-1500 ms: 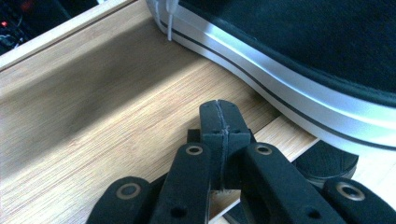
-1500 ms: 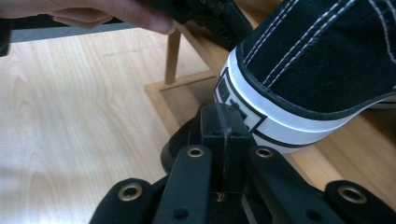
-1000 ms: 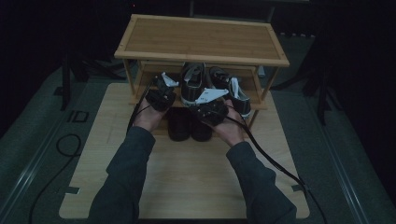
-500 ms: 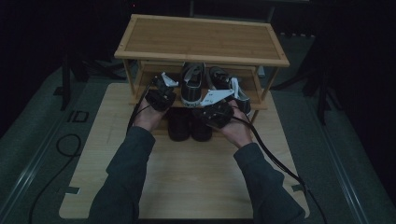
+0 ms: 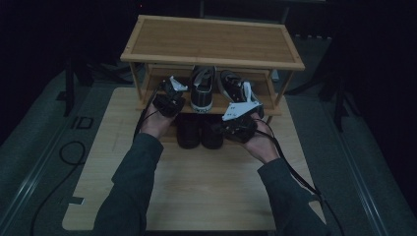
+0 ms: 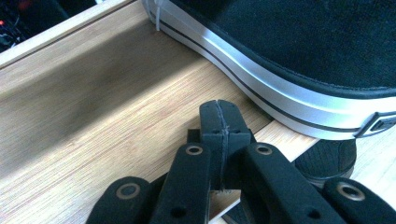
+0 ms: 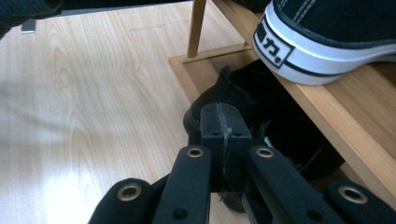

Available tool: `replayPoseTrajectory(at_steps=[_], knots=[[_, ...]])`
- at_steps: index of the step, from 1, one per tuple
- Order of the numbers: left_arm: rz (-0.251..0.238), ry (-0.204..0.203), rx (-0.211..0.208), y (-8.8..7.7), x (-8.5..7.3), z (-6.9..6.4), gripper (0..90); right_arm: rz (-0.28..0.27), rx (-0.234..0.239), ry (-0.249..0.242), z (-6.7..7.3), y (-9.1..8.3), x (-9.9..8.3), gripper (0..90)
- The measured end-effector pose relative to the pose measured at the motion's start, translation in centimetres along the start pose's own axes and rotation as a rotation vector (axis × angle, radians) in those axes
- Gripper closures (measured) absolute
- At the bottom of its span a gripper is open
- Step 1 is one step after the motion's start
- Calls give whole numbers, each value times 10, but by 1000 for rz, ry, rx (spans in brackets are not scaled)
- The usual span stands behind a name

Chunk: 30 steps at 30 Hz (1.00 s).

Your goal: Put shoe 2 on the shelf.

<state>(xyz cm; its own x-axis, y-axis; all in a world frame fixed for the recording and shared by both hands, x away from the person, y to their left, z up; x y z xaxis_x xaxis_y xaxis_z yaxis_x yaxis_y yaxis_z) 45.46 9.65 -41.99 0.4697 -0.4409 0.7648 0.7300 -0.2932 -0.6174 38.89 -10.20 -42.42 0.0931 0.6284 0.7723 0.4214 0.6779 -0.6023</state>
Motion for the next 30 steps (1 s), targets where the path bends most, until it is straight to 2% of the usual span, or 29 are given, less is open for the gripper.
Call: replayPoseTrajectory(at_steps=[4, 15, 21, 24, 26, 30], knots=[[2, 0, -2, 0, 0, 0, 900, 15, 5, -1, 0, -8, -6, 900], [2, -1, -7, 0, 0, 1, 900, 4, 25, 14, -3, -33, -27, 897], [5, 3, -10, 0, 0, 2, 900, -16, 13, 35, -12, -52, -35, 899], [5, 3, -11, 0, 0, 2, 900, -1, 2, 34, -14, -58, -39, 900], [5, 3, -12, 0, 0, 2, 900, 20, -23, 30, -17, -61, -43, 900], [4, 2, -15, 0, 0, 2, 900, 24, -33, 38, -20, -68, -51, 900]])
Point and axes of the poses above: each handheld gripper's, and its own axes: y roughly forward along the jaws, x roughly out of its top, z roughly to its left, the point moved 4 cm from there along y, roughly forward along the jaws, and after that the axes turned 2 degrees about -y, right-handed, at the moved point
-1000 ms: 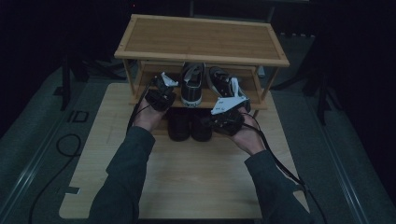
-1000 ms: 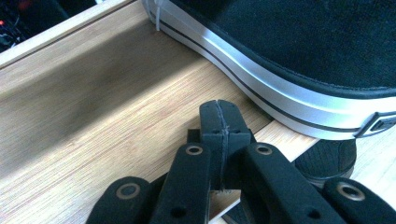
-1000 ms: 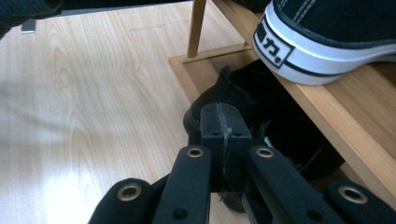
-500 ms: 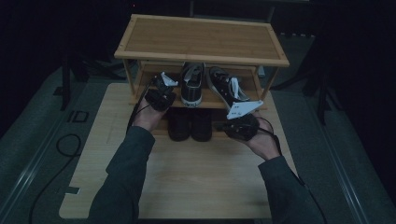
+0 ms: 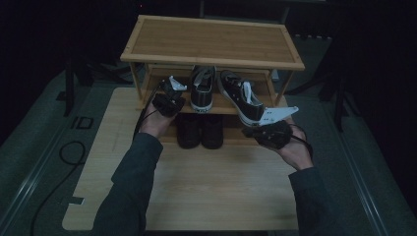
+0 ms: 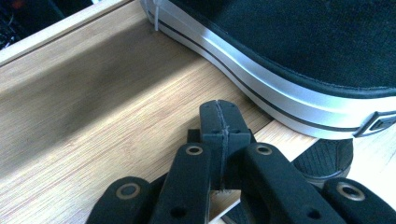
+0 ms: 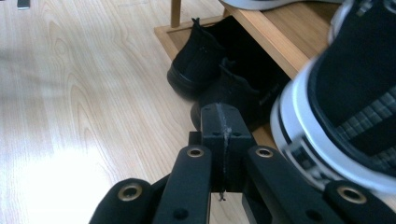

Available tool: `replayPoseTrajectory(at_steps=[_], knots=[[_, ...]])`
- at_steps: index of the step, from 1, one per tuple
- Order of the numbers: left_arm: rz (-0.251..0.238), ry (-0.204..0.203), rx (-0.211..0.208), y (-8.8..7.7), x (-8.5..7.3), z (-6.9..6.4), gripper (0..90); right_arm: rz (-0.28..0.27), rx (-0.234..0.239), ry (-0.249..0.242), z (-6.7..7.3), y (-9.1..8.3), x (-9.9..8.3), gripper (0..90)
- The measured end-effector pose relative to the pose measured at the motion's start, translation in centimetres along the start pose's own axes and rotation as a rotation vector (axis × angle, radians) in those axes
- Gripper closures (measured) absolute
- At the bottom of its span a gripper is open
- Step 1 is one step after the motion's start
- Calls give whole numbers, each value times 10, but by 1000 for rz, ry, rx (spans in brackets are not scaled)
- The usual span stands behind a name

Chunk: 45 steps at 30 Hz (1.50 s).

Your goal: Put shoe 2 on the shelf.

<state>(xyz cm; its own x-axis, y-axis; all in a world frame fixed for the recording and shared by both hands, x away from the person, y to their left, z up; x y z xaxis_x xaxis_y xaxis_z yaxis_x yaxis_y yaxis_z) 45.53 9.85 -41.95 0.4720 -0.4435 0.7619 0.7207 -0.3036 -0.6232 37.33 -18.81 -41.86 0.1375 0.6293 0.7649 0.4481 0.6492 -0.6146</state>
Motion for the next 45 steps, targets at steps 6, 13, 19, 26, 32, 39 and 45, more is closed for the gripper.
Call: replayPoseTrajectory(at_steps=[6, 13, 19, 26, 32, 39, 45], knots=[[-1, -3, -3, 0, 0, 0, 900, 20, -38, 27, -8, -8, -16, 900], [-2, -1, -2, 0, 0, 0, 900, 24, -120, 66, -21, -18, -26, 900], [10, 20, 3, -1, -1, 1, 900, 15, -121, 66, -21, -17, -22, 900], [10, 22, 3, -1, -1, 1, 900, 1, -101, 64, -15, -9, -15, 900], [7, 22, 5, -1, -1, 1, 900, 2, -91, 37, -9, 0, -7, 900], [8, 22, 5, -1, -1, 1, 900, -20, -98, 22, -6, 4, 1, 900], [7, 21, 4, -1, -1, 1, 900, -46, -141, 34, -12, 8, 9, 900]])
Point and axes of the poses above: each handheld gripper's, and its own axes: y roughly forward along the jaws, x roughly out of its top, z roughly to its left, the point moved 4 cm from there along y, roughly forward along the jaws, and after that the axes turned 2 degrees about -y, right-handed, at the moved point
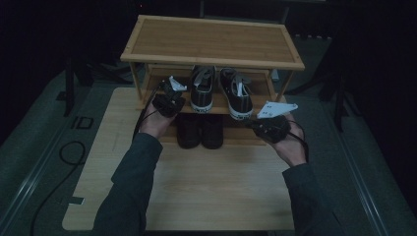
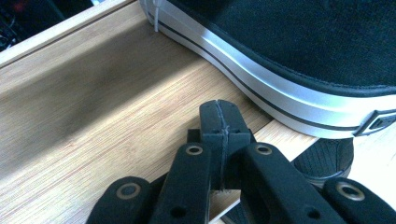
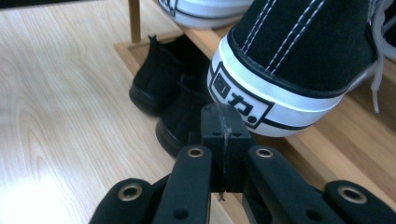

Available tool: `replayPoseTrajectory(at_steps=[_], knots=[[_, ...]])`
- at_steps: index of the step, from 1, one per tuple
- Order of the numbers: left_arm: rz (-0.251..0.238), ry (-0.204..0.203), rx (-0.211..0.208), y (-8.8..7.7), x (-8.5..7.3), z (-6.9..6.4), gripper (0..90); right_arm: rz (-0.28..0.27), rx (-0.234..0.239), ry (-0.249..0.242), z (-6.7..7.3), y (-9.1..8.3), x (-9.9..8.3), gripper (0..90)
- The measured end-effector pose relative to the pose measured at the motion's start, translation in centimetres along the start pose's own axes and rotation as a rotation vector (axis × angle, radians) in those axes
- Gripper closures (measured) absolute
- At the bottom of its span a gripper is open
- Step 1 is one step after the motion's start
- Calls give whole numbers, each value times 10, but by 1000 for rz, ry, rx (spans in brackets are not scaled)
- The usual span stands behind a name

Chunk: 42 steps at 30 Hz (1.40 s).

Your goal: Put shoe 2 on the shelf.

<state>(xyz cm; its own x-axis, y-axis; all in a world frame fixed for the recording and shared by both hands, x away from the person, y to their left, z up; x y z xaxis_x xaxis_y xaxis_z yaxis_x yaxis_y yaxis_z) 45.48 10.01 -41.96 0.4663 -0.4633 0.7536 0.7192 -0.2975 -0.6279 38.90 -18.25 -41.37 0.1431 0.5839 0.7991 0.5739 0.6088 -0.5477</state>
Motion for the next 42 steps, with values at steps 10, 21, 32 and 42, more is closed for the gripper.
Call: replayPoseTrajectory(at_steps=[10, 21, 32, 42], knots=[[-1, 1, -1, 0, 0, 0, 900, -30, -25, -5, 2, 5, 12, 900], [-2, -1, -2, 0, 0, 0, 900, 7, -6, -8, 9, 19, 1, 900], [-4, -2, -5, 0, 0, 0, 900, -4, -53, 6, 1, 23, 9, 900], [-3, -3, -4, 0, 0, 0, 900, -6, -42, -11, 7, 30, 17, 900]])
Point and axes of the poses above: each handheld gripper's, and its own axes: y roughly forward along the jaws, x roughly out of its top, z roughly to its left, the point moved 4 cm from there along y, roughly forward along the jaws, and after that the axes turned 2 degrees about -y, right-handed, at the moved point
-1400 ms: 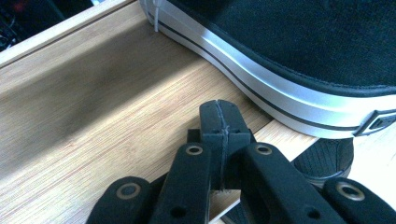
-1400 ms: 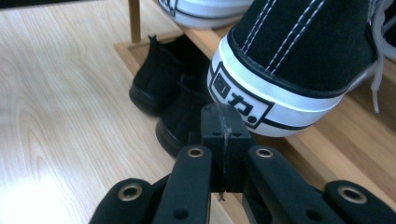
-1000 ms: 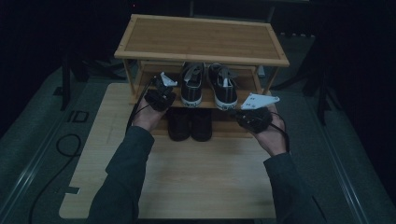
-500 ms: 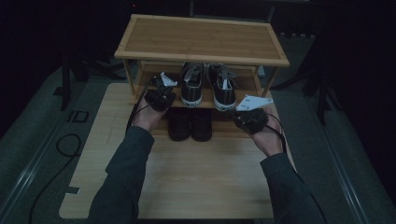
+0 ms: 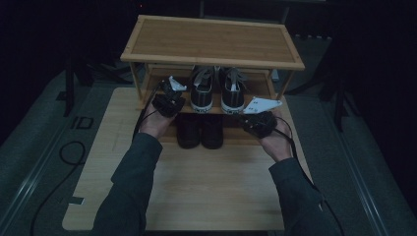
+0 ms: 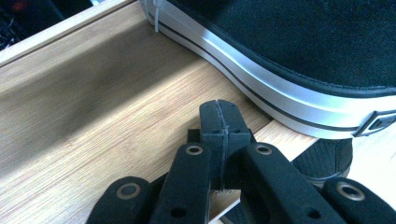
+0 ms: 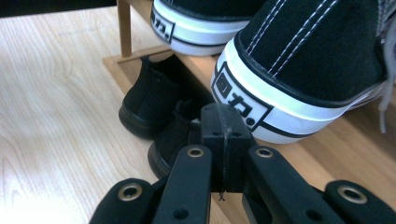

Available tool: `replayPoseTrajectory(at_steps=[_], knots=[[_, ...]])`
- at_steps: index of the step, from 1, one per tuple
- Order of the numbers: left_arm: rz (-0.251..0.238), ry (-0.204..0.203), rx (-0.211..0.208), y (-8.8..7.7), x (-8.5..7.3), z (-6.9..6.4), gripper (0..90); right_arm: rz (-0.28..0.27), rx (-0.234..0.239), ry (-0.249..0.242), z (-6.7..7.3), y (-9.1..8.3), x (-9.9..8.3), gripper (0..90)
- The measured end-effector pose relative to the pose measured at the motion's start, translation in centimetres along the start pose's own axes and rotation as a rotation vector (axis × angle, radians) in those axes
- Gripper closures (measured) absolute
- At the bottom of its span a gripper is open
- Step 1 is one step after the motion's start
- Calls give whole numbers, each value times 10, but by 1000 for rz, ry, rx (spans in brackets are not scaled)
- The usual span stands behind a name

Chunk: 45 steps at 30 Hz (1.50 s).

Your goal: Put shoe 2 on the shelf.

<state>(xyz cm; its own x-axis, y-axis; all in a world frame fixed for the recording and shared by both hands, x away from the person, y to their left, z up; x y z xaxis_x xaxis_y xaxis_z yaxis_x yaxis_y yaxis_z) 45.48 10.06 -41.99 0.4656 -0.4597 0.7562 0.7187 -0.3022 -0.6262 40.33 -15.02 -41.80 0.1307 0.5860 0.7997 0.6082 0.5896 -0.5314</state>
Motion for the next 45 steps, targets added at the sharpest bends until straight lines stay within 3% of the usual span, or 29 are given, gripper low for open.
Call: replayPoseTrajectory(at_steps=[18, 31, 45], knots=[[-1, -4, 1, 0, 0, 0, 900, 4, 29, 31, 4, 18, -1, 900], [-3, -7, 2, 0, 0, 0, 900, 21, 37, 8, 9, 31, 7, 900], [1, -6, 9, 0, 1, -1, 900, 22, 54, 22, 6, 31, 7, 900]])
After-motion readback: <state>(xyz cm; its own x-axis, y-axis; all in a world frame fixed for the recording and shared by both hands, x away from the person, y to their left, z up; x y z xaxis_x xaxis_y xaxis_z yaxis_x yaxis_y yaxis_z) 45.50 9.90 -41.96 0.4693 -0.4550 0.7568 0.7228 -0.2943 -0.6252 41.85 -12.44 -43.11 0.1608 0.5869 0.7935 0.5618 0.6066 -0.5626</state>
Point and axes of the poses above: each handheld gripper's, and its own axes: y roughly forward along the jaws, x roughly out of its top, z roughly to its left, the point moved 4 cm from there along y, roughly forward along the jaws, and after that the axes turned 2 degrees about -y, right-handed, at the moved point
